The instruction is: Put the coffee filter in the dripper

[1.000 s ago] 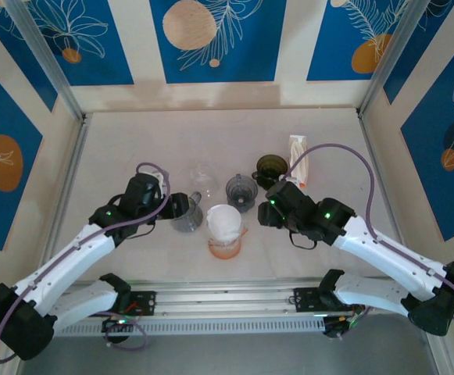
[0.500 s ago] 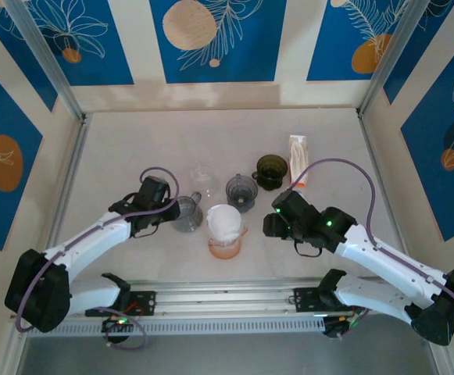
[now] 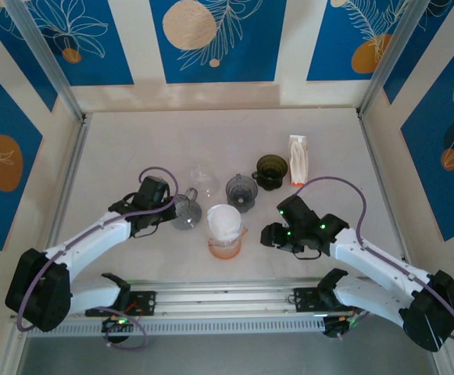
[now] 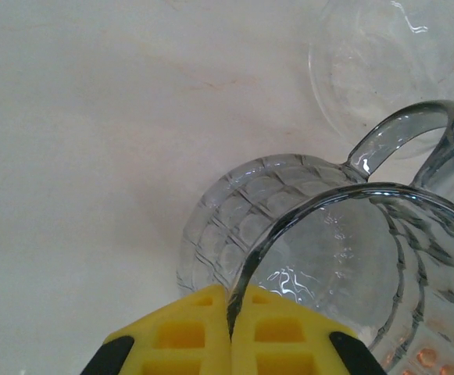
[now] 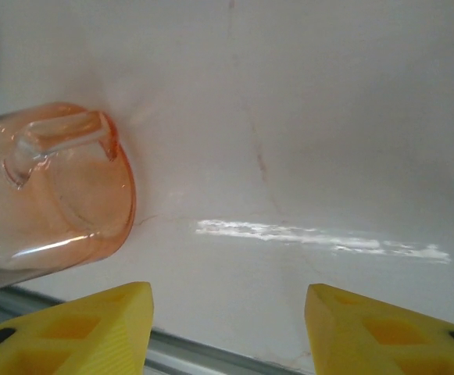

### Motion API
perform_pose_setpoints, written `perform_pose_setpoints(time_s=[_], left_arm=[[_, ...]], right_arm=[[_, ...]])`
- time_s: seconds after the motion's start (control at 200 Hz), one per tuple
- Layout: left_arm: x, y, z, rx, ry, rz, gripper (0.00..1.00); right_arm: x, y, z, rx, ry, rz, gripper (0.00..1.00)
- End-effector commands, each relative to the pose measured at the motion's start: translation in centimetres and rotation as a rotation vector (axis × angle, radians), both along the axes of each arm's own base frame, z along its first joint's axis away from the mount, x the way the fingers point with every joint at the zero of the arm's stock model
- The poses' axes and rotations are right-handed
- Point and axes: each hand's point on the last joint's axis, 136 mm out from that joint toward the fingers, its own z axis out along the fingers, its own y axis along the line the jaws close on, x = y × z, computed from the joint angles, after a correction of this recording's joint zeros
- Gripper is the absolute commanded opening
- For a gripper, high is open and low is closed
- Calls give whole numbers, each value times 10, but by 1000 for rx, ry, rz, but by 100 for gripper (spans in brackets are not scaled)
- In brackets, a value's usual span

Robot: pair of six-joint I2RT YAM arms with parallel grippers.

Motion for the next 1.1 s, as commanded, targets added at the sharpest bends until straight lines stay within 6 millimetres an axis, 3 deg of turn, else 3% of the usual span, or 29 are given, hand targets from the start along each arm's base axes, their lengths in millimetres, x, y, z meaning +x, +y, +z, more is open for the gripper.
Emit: perform_pose_setpoints(time_s=[0.0, 0.235, 0.55, 1.095], left_arm=[[-6, 5, 12, -19, 3, 8, 0], [-8, 26, 54, -67, -92, 65, 0], [-7, 39, 116, -83, -218, 60, 0], [-16, 42, 185, -134, -348, 23, 0]], right_arm=[[-1, 25, -3, 127, 56, 13, 51], [6, 45, -17, 176, 98, 7, 43], [-2, 62, -27, 202, 169, 6, 40], [6, 93, -31, 218, 198, 11, 37]])
